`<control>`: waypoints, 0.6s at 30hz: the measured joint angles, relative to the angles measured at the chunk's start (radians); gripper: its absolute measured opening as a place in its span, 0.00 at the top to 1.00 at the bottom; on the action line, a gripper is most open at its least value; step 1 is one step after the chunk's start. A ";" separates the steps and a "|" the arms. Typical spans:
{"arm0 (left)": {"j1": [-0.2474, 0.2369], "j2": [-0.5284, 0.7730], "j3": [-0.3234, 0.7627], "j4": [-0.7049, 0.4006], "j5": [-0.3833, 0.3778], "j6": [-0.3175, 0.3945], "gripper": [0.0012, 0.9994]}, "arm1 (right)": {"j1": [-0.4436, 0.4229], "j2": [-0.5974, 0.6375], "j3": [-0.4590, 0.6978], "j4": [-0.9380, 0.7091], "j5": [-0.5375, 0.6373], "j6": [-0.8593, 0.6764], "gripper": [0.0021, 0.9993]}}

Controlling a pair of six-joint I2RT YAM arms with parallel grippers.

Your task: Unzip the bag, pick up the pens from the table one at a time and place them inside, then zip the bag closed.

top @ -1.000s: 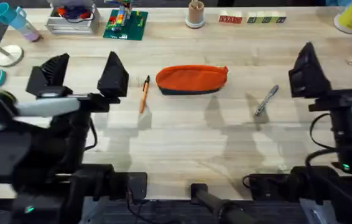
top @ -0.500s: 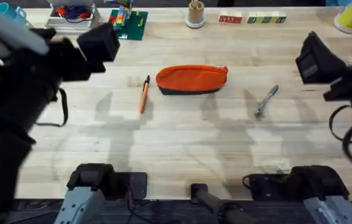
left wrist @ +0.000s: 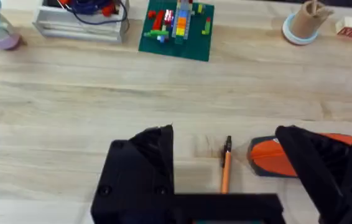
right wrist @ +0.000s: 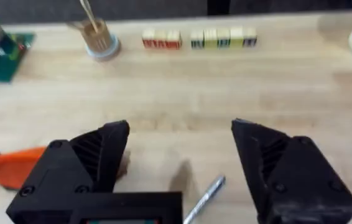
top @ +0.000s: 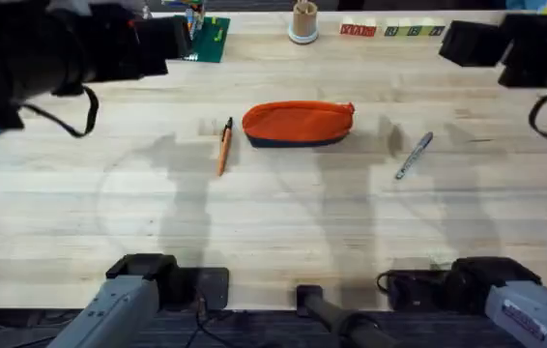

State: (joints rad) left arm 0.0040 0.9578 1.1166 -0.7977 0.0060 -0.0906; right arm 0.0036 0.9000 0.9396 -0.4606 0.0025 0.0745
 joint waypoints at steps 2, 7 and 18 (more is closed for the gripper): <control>0.000 0.034 0.031 -0.025 0.001 0.000 0.01 | 0.000 0.070 0.054 -0.054 0.000 0.000 0.00; 0.000 0.089 0.050 -0.032 0.001 0.000 0.01 | 0.010 0.201 0.154 -0.146 -0.021 0.000 0.00; 0.000 0.109 0.051 -0.100 0.001 0.000 0.01 | 0.014 0.259 0.173 -0.147 -0.068 0.000 0.00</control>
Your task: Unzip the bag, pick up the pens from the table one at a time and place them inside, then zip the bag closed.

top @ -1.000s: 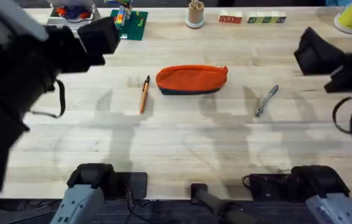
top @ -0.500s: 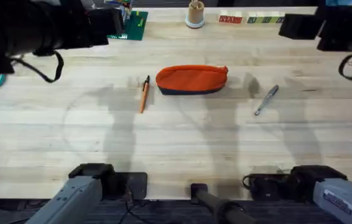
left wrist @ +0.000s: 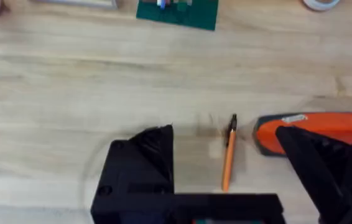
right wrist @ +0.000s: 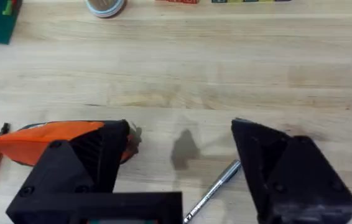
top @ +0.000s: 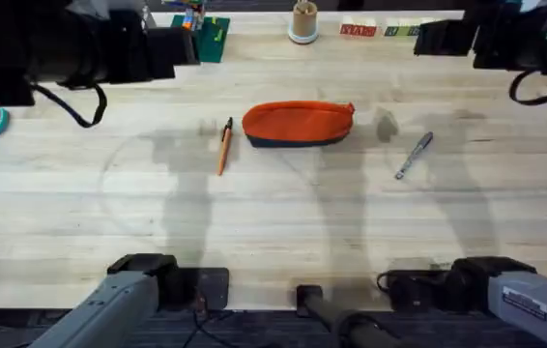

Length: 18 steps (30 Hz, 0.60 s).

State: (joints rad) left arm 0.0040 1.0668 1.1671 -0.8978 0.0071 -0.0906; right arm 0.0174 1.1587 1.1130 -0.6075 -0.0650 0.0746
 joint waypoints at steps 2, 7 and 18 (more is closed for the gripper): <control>0.000 0.000 0.000 -0.026 0.000 0.000 0.01 | 0.000 0.000 0.001 0.000 -0.003 0.000 0.00; 0.000 0.000 0.000 -0.035 0.000 0.006 0.01 | 0.000 0.000 0.001 0.000 -0.003 0.000 0.00; 0.000 0.000 0.000 -0.038 0.205 0.434 0.01 | 0.000 0.000 0.001 0.000 -0.004 0.000 0.00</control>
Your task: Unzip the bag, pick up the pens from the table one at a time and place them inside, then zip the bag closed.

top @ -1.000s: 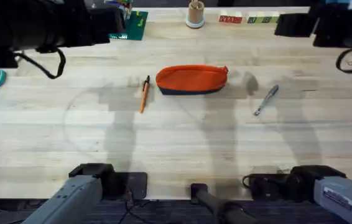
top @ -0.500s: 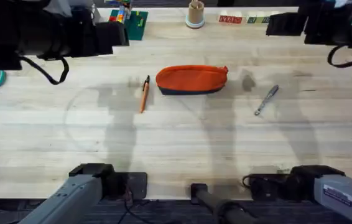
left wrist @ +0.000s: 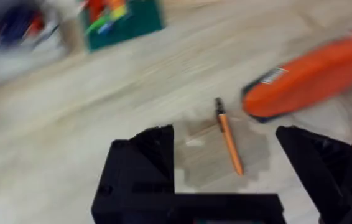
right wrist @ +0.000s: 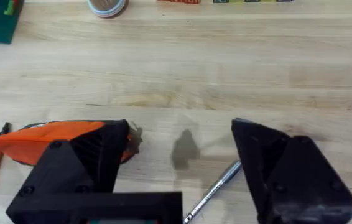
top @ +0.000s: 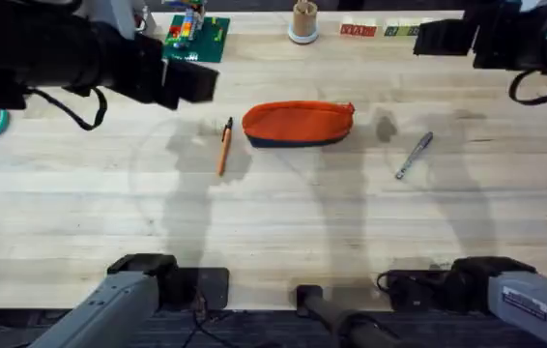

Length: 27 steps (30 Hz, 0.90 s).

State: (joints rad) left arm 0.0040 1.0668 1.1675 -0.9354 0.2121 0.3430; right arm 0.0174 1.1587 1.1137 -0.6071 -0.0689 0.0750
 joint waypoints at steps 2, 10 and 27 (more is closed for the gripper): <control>0.000 0.000 0.000 -0.002 0.080 0.093 0.01 | 0.000 0.000 0.000 0.000 0.000 0.000 0.00; 0.000 0.014 0.001 0.010 0.300 0.302 0.01 | 0.000 0.000 0.000 0.000 0.000 0.000 0.00; 0.189 0.276 0.001 0.006 0.800 0.528 0.01 | 0.000 0.000 0.000 0.000 0.000 0.000 0.00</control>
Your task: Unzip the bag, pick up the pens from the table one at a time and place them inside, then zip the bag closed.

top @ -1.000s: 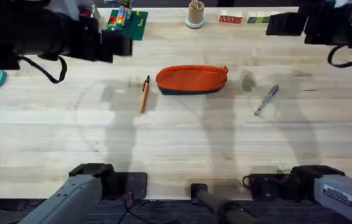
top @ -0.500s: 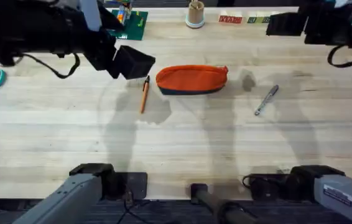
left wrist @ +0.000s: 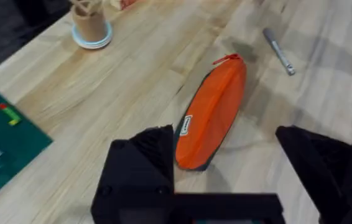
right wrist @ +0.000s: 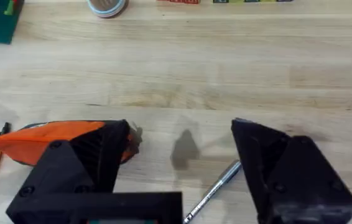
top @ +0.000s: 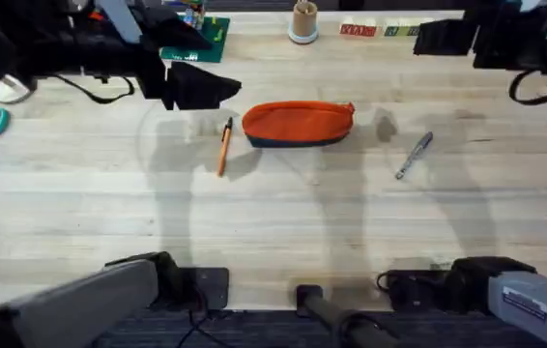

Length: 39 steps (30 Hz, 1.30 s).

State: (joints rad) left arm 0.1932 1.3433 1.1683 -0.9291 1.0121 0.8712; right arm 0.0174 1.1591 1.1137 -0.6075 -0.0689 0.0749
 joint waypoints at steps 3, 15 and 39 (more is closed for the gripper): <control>0.000 0.053 0.000 0.002 0.037 0.021 0.01 | 0.000 0.000 0.000 0.000 0.000 0.000 0.00; 0.000 0.219 0.002 0.066 0.041 0.039 0.01 | 0.000 0.000 0.000 0.000 0.000 0.000 0.00; 0.000 0.397 0.004 -0.093 0.112 0.647 0.01 | 0.000 0.000 0.000 0.000 0.000 0.000 0.00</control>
State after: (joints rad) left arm 0.1932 1.7405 1.1721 -1.0218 1.1237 1.5186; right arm 0.0174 1.1587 1.1137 -0.6075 -0.0685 0.0746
